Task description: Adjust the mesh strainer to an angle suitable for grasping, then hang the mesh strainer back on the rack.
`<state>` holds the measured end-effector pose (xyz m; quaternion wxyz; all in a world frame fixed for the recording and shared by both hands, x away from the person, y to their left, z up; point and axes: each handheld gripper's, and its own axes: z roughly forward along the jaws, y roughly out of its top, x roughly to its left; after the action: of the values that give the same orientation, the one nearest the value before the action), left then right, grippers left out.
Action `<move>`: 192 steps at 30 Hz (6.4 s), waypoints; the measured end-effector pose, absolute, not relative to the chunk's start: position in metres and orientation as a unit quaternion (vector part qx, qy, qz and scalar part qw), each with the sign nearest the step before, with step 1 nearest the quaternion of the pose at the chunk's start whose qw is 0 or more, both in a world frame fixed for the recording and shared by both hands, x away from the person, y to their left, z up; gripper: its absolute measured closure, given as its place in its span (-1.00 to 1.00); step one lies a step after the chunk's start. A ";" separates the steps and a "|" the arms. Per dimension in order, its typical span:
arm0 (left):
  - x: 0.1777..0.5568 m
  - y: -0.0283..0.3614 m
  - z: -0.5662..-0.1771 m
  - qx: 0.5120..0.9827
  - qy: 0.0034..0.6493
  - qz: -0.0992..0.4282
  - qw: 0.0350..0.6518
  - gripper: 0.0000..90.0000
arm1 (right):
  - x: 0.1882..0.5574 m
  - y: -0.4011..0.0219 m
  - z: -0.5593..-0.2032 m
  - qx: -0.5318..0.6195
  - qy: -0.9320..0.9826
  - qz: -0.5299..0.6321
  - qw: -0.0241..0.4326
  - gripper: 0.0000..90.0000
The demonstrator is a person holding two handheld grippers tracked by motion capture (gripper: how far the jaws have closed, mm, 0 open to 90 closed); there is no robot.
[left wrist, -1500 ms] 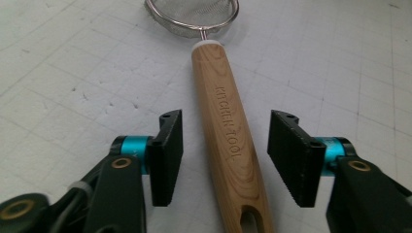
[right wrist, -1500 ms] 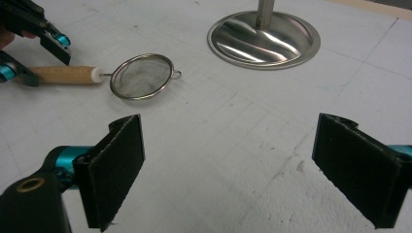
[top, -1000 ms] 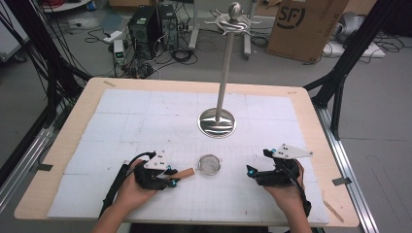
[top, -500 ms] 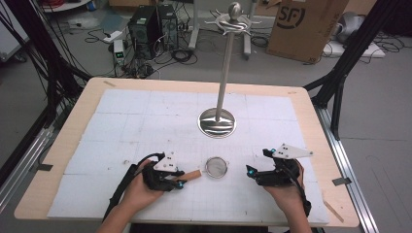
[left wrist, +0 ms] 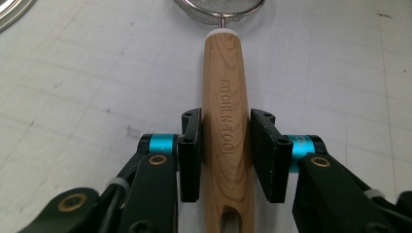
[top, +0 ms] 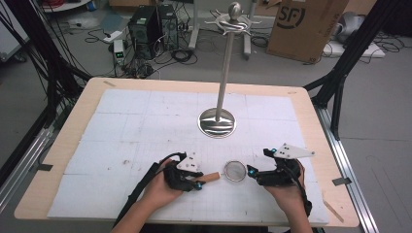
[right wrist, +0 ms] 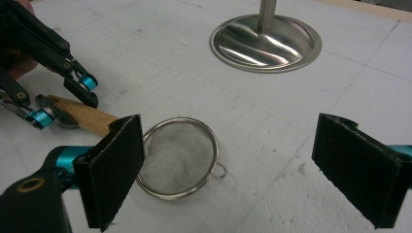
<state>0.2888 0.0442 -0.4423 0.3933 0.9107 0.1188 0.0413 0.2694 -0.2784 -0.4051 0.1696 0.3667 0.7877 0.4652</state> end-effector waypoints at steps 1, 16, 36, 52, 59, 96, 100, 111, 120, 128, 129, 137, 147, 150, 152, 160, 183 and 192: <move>0.289 0.040 -0.442 0.911 0.118 0.041 0.393 0.48 | 0.270 -0.278 -0.405 0.365 0.788 0.466 0.170 -0.77; 0.293 -0.006 -0.437 0.914 0.090 0.037 0.393 0.51 | 0.270 -0.278 -0.406 0.362 0.790 0.466 0.167 -0.77; 0.296 0.029 -0.439 0.910 0.138 0.057 0.387 0.05 | 0.270 -0.275 -0.407 0.360 0.793 0.464 0.164 -0.77; 0.324 0.036 -0.444 0.893 0.204 0.080 0.392 -0.10 | 0.271 -0.275 -0.408 0.362 0.794 0.461 0.162 -0.77; 0.326 0.048 -0.440 0.889 0.210 0.067 0.401 -0.20 | 0.271 -0.276 -0.408 0.362 0.793 0.463 0.163 -0.77; 0.316 0.168 -0.408 0.831 0.260 0.084 0.485 -0.96 | 0.274 -0.261 -0.415 0.348 0.815 0.439 0.147 -0.77; 0.316 0.169 -0.408 0.829 0.261 0.085 0.488 -0.96 | 0.275 -0.259 -0.416 0.346 0.818 0.435 0.147 -0.77; 0.316 0.171 -0.407 0.826 0.263 0.094 0.490 -0.96 | 0.274 -0.248 -0.417 0.328 0.831 0.425 0.147 -0.77; 0.315 0.175 -0.406 0.820 0.267 0.095 0.498 -0.96 | 0.274 -0.237 -0.418 0.315 0.847 0.402 0.149 -0.68; 0.315 0.180 -0.404 0.813 0.272 0.098 0.505 -0.96 | 0.283 -0.220 -0.425 0.290 0.880 0.352 0.130 -0.40; 0.315 0.180 -0.404 0.812 0.273 0.098 0.506 -0.96 | 0.284 -0.219 -0.425 0.291 0.882 0.347 0.129 -0.36; 0.315 0.181 -0.404 0.813 0.272 0.099 0.506 -0.96 | 0.294 -0.213 -0.427 0.287 0.899 0.311 0.111 -0.15; 0.315 0.180 -0.405 0.814 0.271 0.097 0.505 -0.96 | 0.300 -0.203 -0.428 0.279 0.918 0.270 0.084 0.26; 0.315 0.180 -0.405 0.813 0.271 0.097 0.505 -0.96 | 0.300 -0.203 -0.426 0.280 0.919 0.267 0.076 0.43; 0.315 0.181 -0.405 0.814 0.271 0.099 0.505 -0.96 | 0.300 -0.203 -0.426 0.285 0.918 0.266 0.074 0.49; 0.315 0.180 -0.405 0.813 0.271 0.098 0.506 -0.96 | 0.303 -0.199 -0.424 0.287 0.922 0.249 0.070 0.42; 0.315 0.179 -0.405 0.816 0.269 0.096 0.503 -0.96 | 0.307 -0.188 -0.419 0.273 0.936 0.212 0.065 0.53; 0.314 0.180 -0.405 0.815 0.270 0.097 0.503 -0.96 | 0.304 -0.200 -0.406 0.285 0.913 0.277 0.094 0.53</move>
<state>0.3144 0.1801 -0.4046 0.5029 0.8154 0.2698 0.0972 0.3035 -0.2003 -0.4058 0.0935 0.2850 0.9128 0.2771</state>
